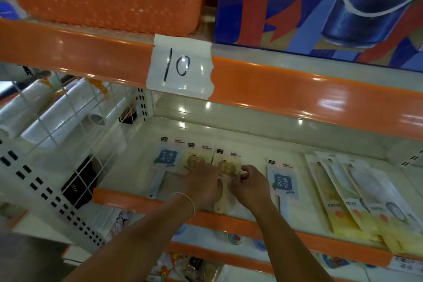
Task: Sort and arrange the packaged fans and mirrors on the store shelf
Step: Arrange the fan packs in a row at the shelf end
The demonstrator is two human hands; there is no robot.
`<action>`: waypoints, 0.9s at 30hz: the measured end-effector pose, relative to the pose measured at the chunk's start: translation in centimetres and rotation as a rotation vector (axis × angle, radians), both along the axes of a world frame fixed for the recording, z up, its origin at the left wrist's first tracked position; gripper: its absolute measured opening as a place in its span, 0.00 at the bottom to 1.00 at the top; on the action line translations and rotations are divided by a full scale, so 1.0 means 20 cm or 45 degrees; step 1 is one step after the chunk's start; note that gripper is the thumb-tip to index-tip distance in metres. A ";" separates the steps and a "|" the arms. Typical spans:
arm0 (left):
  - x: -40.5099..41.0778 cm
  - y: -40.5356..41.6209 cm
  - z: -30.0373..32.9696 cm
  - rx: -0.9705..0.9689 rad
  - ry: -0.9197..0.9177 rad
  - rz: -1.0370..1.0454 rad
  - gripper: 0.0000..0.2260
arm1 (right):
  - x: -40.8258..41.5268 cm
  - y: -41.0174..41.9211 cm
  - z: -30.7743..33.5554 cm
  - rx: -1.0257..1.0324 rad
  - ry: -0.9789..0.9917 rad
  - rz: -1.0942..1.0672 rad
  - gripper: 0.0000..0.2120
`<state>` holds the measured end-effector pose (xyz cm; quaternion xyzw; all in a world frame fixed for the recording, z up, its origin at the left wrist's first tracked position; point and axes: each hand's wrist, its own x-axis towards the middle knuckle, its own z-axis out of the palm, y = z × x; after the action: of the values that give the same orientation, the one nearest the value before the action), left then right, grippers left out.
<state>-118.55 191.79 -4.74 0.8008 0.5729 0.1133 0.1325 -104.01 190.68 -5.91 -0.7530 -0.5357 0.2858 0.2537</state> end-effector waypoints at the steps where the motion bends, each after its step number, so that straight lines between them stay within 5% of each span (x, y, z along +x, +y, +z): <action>1: 0.00 0.00 0.00 0.005 -0.015 -0.016 0.10 | 0.00 0.01 0.00 0.003 0.002 -0.008 0.23; 27: -0.12 0.08 -0.05 0.044 0.018 0.085 0.11 | -0.05 0.19 -0.08 0.096 -0.279 0.178 0.24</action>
<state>-120.92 193.31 -5.69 0.7842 0.5982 0.1218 0.1108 -104.95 194.54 -7.52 -0.7305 -0.6216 0.1986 0.2012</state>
